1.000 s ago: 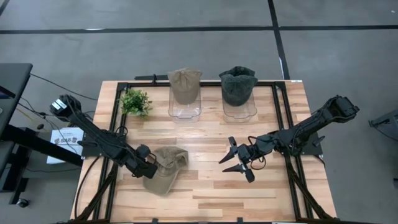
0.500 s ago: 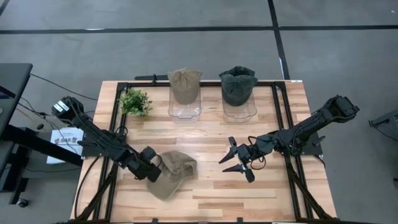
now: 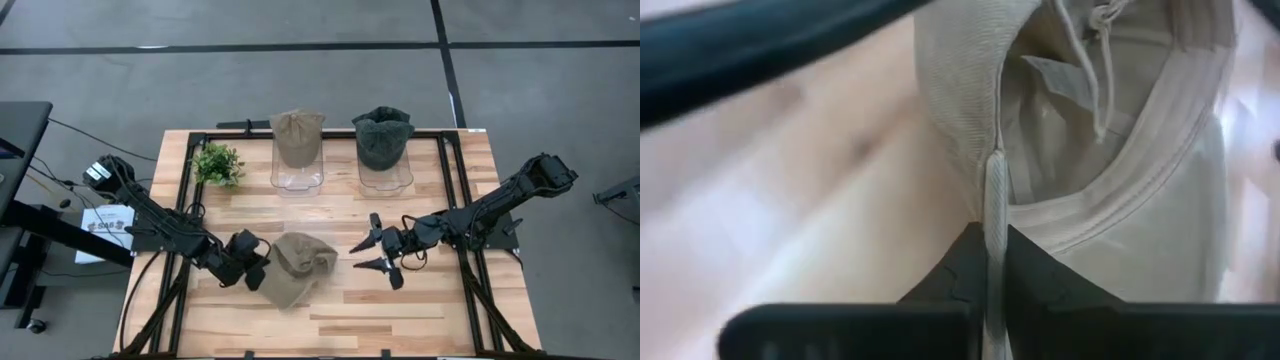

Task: Pick & Place hat
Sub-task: Put the brown cap into the left transparent bin

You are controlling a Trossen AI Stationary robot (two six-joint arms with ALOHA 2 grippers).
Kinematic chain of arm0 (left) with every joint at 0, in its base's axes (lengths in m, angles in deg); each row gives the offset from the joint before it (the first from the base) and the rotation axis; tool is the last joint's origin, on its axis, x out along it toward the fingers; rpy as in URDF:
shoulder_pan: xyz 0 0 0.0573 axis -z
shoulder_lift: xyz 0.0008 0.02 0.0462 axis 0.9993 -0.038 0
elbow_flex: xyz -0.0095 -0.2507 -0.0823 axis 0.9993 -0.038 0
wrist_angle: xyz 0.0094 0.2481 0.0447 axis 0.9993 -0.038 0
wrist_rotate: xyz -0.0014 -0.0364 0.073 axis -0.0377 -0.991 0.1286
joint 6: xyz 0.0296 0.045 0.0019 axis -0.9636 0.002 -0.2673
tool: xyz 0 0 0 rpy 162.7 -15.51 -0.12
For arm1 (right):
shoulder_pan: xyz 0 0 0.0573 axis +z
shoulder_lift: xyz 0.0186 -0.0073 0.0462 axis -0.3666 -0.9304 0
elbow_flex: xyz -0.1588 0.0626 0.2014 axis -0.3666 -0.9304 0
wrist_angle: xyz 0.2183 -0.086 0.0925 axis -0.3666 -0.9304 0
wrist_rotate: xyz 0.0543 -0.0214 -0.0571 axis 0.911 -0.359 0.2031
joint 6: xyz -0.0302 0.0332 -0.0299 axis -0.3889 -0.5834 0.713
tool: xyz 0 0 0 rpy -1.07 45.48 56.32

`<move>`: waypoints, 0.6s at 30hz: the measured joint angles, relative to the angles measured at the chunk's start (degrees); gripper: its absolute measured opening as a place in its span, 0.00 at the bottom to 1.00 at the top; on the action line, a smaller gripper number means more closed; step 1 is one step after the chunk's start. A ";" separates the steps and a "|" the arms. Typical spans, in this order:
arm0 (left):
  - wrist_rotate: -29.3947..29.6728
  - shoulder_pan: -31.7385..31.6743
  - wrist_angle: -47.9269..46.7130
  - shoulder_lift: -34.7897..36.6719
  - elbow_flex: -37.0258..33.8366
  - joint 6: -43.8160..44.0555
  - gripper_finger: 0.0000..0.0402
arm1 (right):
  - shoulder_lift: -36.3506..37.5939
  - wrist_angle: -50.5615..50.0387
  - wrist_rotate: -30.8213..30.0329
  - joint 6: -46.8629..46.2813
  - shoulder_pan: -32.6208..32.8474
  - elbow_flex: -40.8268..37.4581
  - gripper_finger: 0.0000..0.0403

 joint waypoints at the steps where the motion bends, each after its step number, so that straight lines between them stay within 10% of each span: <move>1: 1.47 -0.43 0.49 0.00 0.00 -1.75 0.03 | 0.00 0.63 -2.20 -0.02 0.00 0.00 0.38; 14: 25.15 -3.81 14.45 -0.02 -0.09 -21.64 0.04 | 0.00 5.00 -38.99 8.53 -0.02 0.00 0.38; 18: 22.78 -5.42 19.05 0.00 -0.09 -23.17 0.03 | 0.00 10.19 -41.73 15.98 -0.18 0.00 0.38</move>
